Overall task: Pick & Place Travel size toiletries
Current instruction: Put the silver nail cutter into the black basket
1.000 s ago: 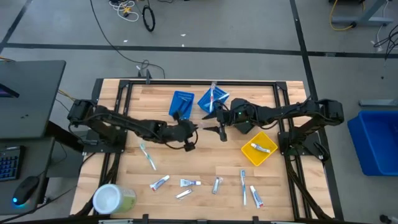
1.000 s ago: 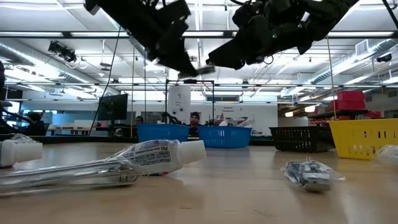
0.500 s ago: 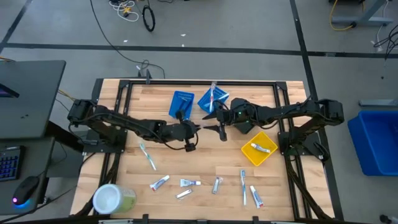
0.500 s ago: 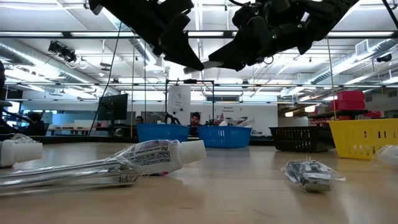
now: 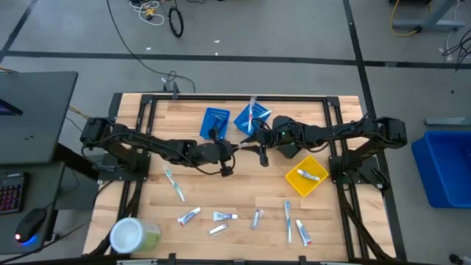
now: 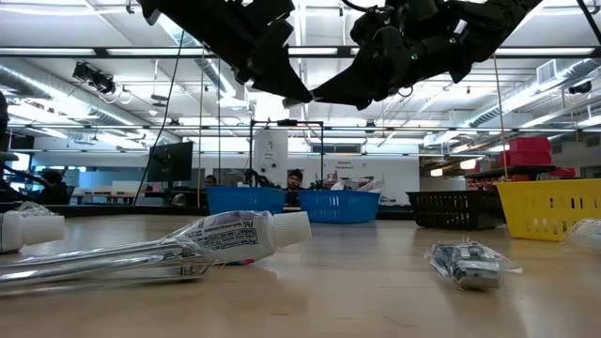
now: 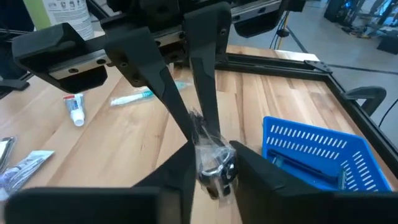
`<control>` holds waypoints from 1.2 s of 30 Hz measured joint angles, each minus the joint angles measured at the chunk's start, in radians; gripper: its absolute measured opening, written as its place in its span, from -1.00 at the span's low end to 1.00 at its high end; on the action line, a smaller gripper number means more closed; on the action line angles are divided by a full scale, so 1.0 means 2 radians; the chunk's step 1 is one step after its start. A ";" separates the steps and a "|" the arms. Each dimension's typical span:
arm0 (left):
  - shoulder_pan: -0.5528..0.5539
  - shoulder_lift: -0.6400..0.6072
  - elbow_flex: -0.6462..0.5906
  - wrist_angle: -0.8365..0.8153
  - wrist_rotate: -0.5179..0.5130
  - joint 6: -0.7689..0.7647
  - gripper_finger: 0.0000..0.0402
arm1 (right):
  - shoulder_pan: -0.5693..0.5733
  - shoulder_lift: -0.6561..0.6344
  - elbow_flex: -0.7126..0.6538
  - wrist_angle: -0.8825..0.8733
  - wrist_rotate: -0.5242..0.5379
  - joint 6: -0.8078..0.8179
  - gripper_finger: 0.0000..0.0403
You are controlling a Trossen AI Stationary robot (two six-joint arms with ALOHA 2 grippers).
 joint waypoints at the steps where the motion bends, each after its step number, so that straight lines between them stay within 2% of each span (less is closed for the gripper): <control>1: 0.000 0.000 0.000 0.000 0.001 0.000 -0.82 | 0.000 0.000 0.000 0.000 -0.002 0.000 -0.57; 5: 0.000 0.000 0.000 -0.001 0.002 0.000 -0.76 | 0.000 0.000 0.000 -0.001 -0.010 0.000 -0.67; 14: 0.000 0.000 0.000 0.000 0.000 -0.015 -0.62 | 0.000 0.000 0.000 -0.007 -0.007 0.012 -0.64; 18: 0.001 0.000 0.000 -0.004 -0.008 -0.040 -0.55 | 0.000 -0.002 0.001 -0.034 0.018 0.038 -0.66; 23: 0.001 0.000 0.000 -0.010 -0.010 -0.065 -0.46 | 0.000 -0.022 0.000 -0.132 0.072 0.056 -0.65; 27: 0.001 0.000 0.000 -0.010 -0.009 -0.073 -0.42 | 0.000 -0.064 0.000 -0.235 0.129 0.107 -0.65; 32: 0.001 0.000 0.000 -0.010 -0.008 -0.075 -0.41 | 0.000 -0.129 0.000 -0.385 0.198 0.222 -0.65; 36: 0.001 0.000 0.000 -0.009 -0.008 -0.075 -0.41 | 0.000 -0.151 0.000 -0.513 0.257 0.342 -0.65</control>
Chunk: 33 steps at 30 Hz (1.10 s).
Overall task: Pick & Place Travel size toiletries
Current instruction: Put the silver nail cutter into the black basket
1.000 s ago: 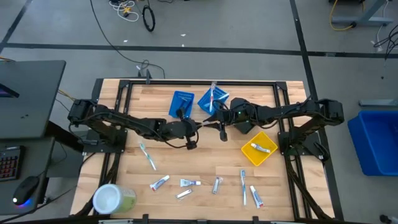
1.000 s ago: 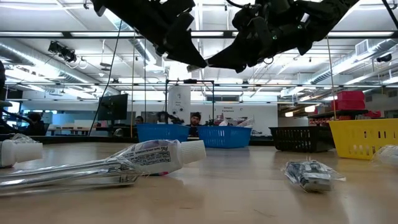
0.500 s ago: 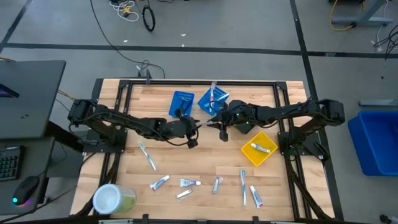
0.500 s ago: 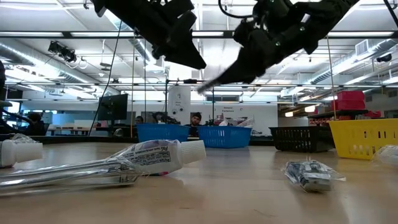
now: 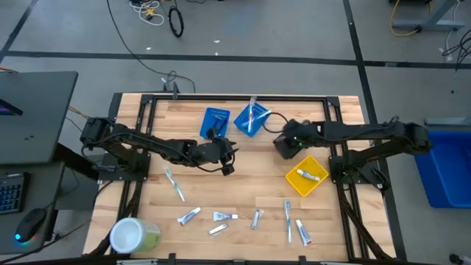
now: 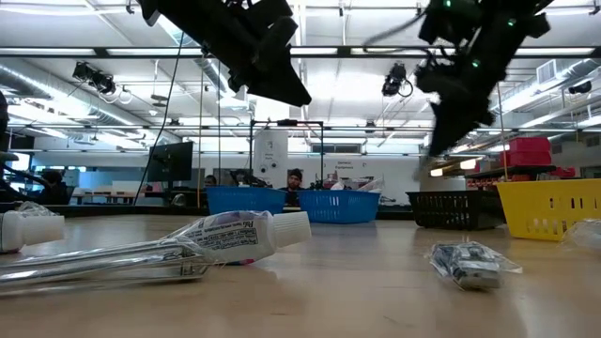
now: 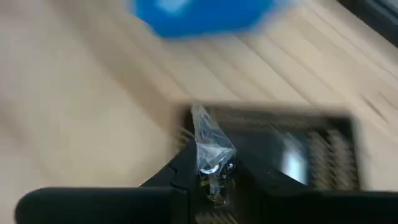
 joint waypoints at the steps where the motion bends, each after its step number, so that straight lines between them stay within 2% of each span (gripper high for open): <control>1: 0.000 0.000 0.000 0.000 0.000 0.000 -0.41 | 0.000 0.000 0.000 -0.027 0.015 0.023 -0.65; 5: 0.000 0.000 0.000 0.001 0.000 0.000 -0.41 | 0.000 0.000 0.000 -0.083 0.046 0.085 -0.65; 10: 0.000 0.000 0.000 0.003 -0.001 0.000 -0.41 | -0.001 0.001 -0.008 -0.047 0.048 0.076 -0.65; 11: 0.000 0.000 0.000 0.003 -0.001 0.000 -0.41 | -0.002 0.001 -0.016 -0.037 0.042 0.064 -0.65; 15: 0.000 0.000 0.000 0.002 0.000 -0.010 -0.41 | -0.010 0.001 -0.055 0.005 -0.039 0.039 -0.65; 18: 0.000 0.000 0.000 0.002 0.000 -0.015 -0.41 | -0.020 0.002 -0.077 0.020 -0.045 0.023 -0.63; 27: 0.000 0.000 0.000 0.002 0.001 -0.015 -0.41 | -0.057 0.002 -0.083 0.058 -0.042 0.003 -0.30; 30: 0.000 0.000 0.000 0.002 0.001 -0.015 -0.41 | -0.060 0.002 -0.083 0.061 -0.022 -0.009 -0.20; 33: 0.000 0.000 0.000 0.002 0.001 -0.015 -0.41 | -0.061 0.002 -0.083 0.061 0.038 -0.017 -0.13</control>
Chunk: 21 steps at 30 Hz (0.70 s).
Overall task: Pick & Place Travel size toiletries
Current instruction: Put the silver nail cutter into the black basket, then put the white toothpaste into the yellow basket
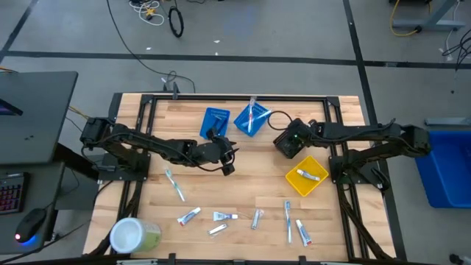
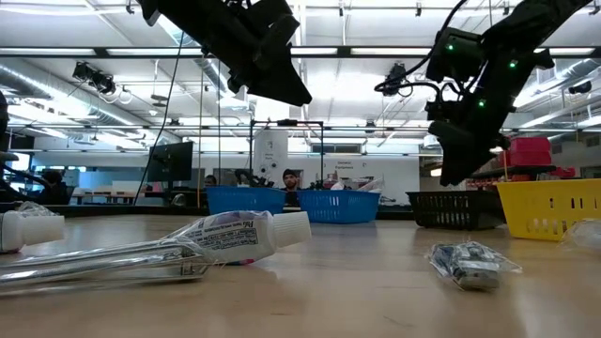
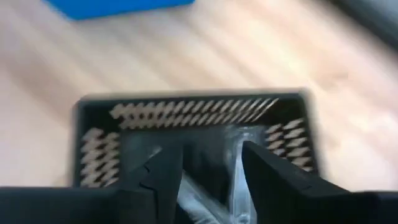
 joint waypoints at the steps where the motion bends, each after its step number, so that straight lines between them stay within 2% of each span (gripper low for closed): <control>1: 0.000 0.000 0.000 0.000 0.000 0.000 -0.41 | 0.000 0.000 0.001 0.000 0.018 -0.004 -0.11; 5: 0.000 0.000 0.000 0.000 0.000 0.000 -0.41 | 0.000 0.000 0.015 0.010 0.054 -0.016 -0.06; 9: 0.000 0.000 0.000 0.000 -0.002 0.000 -0.41 | 0.004 0.000 0.027 0.087 0.041 -0.061 -0.07; 12: 0.000 0.000 0.000 0.000 -0.005 0.000 -0.41 | 0.010 0.000 0.028 0.186 -0.014 -0.112 -0.13; 15: 0.000 0.000 0.000 0.000 -0.005 0.004 -0.41 | 0.016 0.000 0.028 0.274 -0.094 -0.159 -0.18; 19: 0.000 0.000 0.000 -0.002 -0.006 0.023 -0.41 | 0.031 0.000 0.028 0.341 -0.185 -0.193 -0.24; 21: 0.000 0.000 0.000 -0.006 -0.006 0.028 -0.41 | 0.040 0.002 0.028 0.359 -0.211 -0.209 -0.25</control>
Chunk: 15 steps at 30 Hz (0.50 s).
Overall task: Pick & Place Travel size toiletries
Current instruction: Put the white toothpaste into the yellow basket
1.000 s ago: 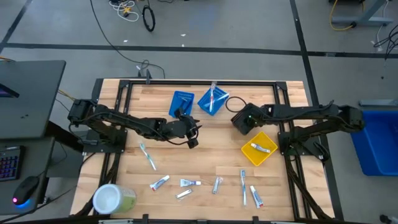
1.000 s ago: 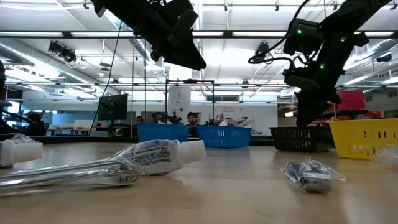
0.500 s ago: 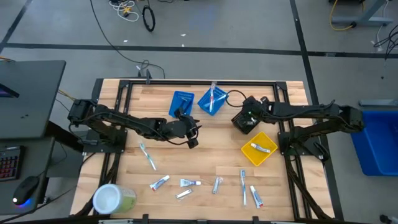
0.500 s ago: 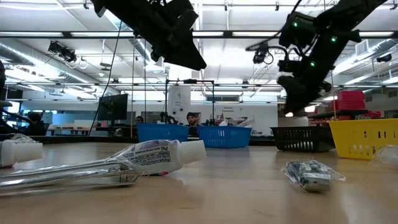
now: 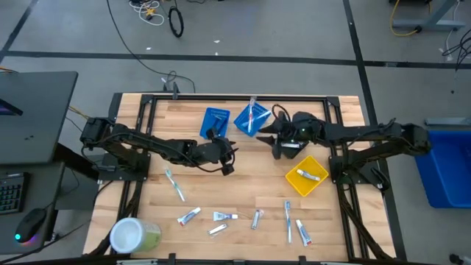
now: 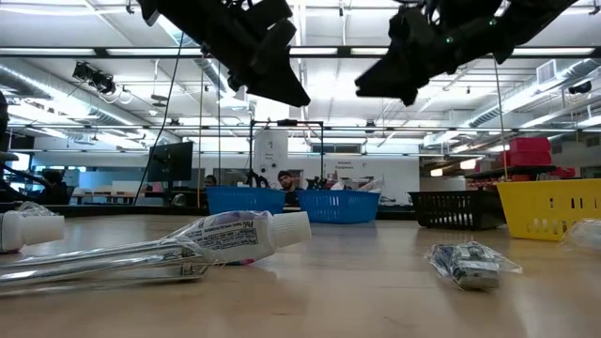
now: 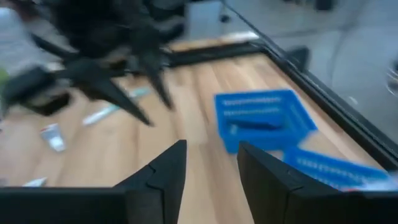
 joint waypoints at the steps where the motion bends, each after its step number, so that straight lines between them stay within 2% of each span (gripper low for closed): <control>1: 0.000 0.000 0.000 -0.003 0.000 0.000 -0.41 | 0.005 0.000 0.000 0.009 -0.004 -0.009 -0.26; 6: 0.000 0.000 0.000 -0.028 0.004 -0.020 -0.41 | 0.029 0.000 0.000 0.080 -0.004 -0.014 -0.22; 8: 0.000 0.000 0.000 -0.025 0.020 -0.043 -0.41 | 0.037 0.000 0.000 0.102 -0.005 -0.011 -0.19; 11: 0.000 -0.009 0.000 -0.025 0.056 -0.045 -0.41 | 0.052 0.000 0.000 0.105 -0.005 -0.012 -0.17; 15: 0.000 -0.046 0.000 -0.056 0.063 -0.044 -0.41 | 0.072 0.000 0.000 0.071 0.002 -0.011 -0.20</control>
